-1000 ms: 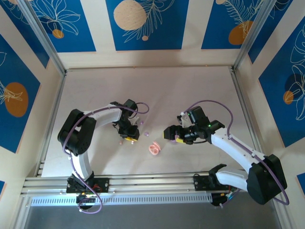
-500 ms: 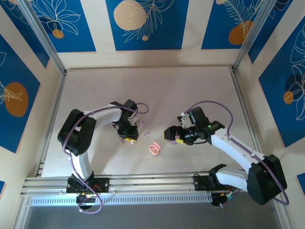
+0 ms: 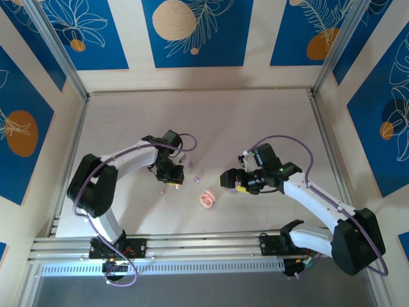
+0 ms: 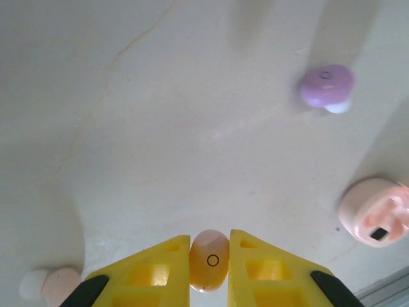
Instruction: Insert the wireless bluetooth earbuds into the charging case
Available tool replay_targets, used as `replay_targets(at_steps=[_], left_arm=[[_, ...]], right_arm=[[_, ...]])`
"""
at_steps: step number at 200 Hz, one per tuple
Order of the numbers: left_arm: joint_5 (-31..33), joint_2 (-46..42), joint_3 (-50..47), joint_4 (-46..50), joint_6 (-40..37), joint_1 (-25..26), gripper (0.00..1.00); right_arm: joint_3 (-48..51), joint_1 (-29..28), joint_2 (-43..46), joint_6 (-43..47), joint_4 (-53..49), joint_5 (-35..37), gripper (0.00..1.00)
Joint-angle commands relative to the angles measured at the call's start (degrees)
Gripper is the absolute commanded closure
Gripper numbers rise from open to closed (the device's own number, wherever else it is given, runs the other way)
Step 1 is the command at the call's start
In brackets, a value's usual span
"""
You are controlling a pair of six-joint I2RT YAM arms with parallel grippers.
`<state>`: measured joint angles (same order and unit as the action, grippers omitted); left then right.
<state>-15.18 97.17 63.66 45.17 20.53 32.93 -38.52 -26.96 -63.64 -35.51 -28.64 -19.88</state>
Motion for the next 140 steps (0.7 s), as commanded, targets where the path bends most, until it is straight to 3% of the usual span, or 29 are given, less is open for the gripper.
replay_targets(at_steps=[1,29,48,97,140], left_arm=[[3.7,-5.5,-3.2,-2.8,5.3,3.4,0.85],[10.3,-12.1,-8.2,-8.9,11.2,9.8,0.86],[15.8,-16.5,-11.4,-13.7,14.3,15.3,0.93],[28.6,-23.8,-17.4,-24.7,15.6,26.8,0.98],[34.2,-20.8,-18.5,-31.0,23.0,33.5,0.98]], right_arm=[[-0.1,0.3,2.2,-0.8,-1.8,0.4,0.01],[0.2,0.8,4.6,-1.6,-4.0,3.4,0.01],[1.1,2.1,6.5,-2.1,-4.7,4.0,0.01],[3.7,4.9,10.9,-3.3,-3.9,1.5,0.01],[4.1,5.1,11.7,-3.8,-4.2,1.6,0.01]])
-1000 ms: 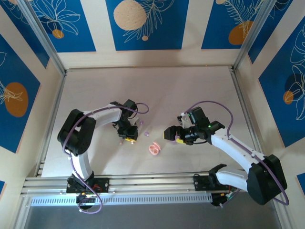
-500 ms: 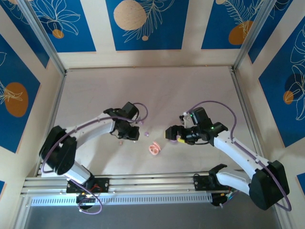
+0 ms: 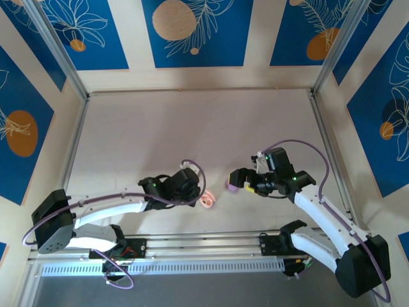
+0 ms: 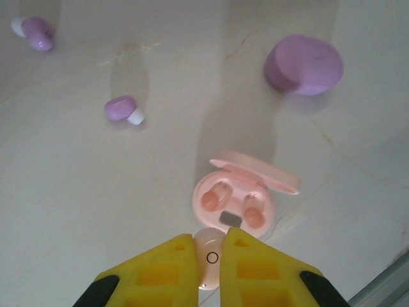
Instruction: Insert the wireless bluetooth earbuds into the charging case
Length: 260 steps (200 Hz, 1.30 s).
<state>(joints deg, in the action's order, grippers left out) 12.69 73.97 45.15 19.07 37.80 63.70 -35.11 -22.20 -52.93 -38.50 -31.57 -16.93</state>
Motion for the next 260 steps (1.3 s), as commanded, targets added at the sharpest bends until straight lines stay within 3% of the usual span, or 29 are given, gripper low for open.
replay_targets(at_steps=[1,66,120,260], left_arm=[[6.3,2.6,0.1,-5.0,6.0,2.8,0.98],[16.5,10.7,3.4,-5.3,17.7,10.8,0.99],[18.0,12.9,4.2,-4.2,20.8,12.5,0.99],[16.3,18.3,5.2,-6.5,20.1,12.6,0.98]], right_arm=[[0.7,0.3,1.0,-0.8,-1.3,-1.4,0.01],[1.3,1.4,1.9,0.9,-3.1,-2.5,0.01],[2.2,3.2,4.2,2.4,-4.2,-4.9,0.01],[3.0,4.3,4.7,2.6,-3.0,-7.0,0.01]])
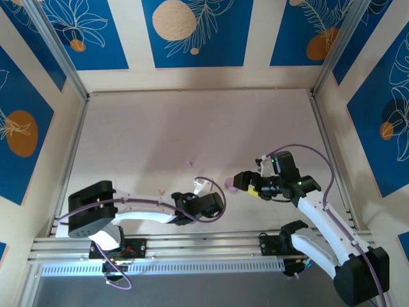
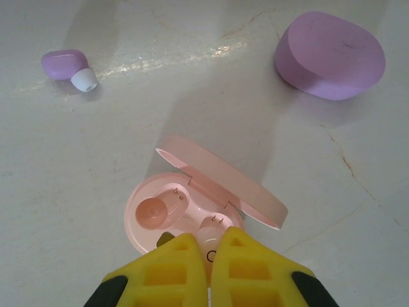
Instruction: Insert the wireless bluetooth earbuds into the charging case
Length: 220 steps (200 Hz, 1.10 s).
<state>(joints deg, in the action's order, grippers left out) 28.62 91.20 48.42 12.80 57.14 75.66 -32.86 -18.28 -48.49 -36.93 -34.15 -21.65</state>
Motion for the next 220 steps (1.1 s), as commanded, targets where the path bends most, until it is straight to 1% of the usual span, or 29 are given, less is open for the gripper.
replay_targets(at_steps=[1,39,78,156,220], left_arm=[[0.4,1.2,1.9,-0.2,0.7,0.6,0.98],[0.0,2.4,2.8,0.5,0.6,0.5,0.98],[-0.1,3.4,3.5,1.1,0.4,0.4,0.98],[0.0,3.8,4.3,3.5,-0.4,0.2,0.97],[-1.9,5.5,4.6,2.5,-0.8,0.1,0.97]], right_arm=[[0.8,0.4,0.2,1.1,-0.5,-2.3,0.01],[1.0,0.4,0.2,1.9,0.2,-4.7,0.01],[1.3,0.3,0.3,2.0,0.5,-5.6,0.01],[1.4,0.1,0.6,2.1,0.6,-6.0,0.01],[1.4,0.1,0.5,1.9,0.5,-5.9,0.01]])
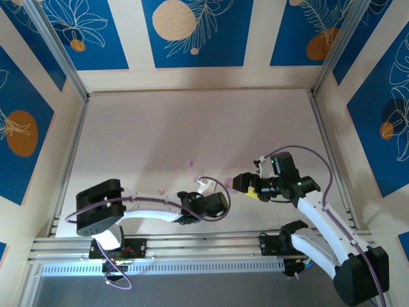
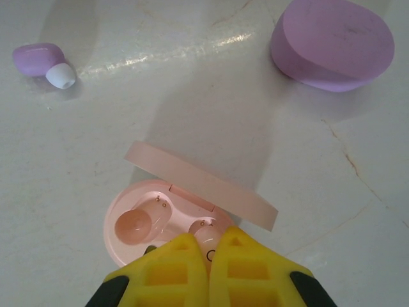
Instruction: Insert the wireless bluetooth earbuds into the charging case
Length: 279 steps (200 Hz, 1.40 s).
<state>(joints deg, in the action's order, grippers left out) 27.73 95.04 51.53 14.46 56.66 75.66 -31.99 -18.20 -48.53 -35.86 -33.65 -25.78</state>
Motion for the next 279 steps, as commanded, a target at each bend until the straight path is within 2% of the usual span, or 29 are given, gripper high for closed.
replay_targets(at_steps=[1,53,85,148,221,279], left_arm=[[-1.0,1.7,1.5,0.9,-0.3,0.1,0.97],[-1.2,2.2,1.8,1.5,-0.2,0.0,0.95],[-1.0,1.8,2.4,2.7,-0.2,-0.1,0.85],[-1.5,0.7,3.5,3.6,-0.6,-0.1,0.75],[-1.2,0.1,2.7,4.2,0.3,-0.1,0.73],[-0.5,-1.6,2.4,5.7,0.8,-0.1,0.76]], right_arm=[[0.5,0.0,0.6,0.8,0.0,-1.7,0.01],[0.5,-0.1,0.7,0.9,0.0,-1.7,0.01],[0.5,-0.1,0.7,0.9,0.0,-1.8,0.01],[0.6,-0.1,0.8,0.8,0.0,-1.9,0.01],[0.6,-0.1,0.7,0.8,0.2,-2.1,0.01],[0.6,-0.1,0.7,0.7,0.3,-1.9,0.01]])
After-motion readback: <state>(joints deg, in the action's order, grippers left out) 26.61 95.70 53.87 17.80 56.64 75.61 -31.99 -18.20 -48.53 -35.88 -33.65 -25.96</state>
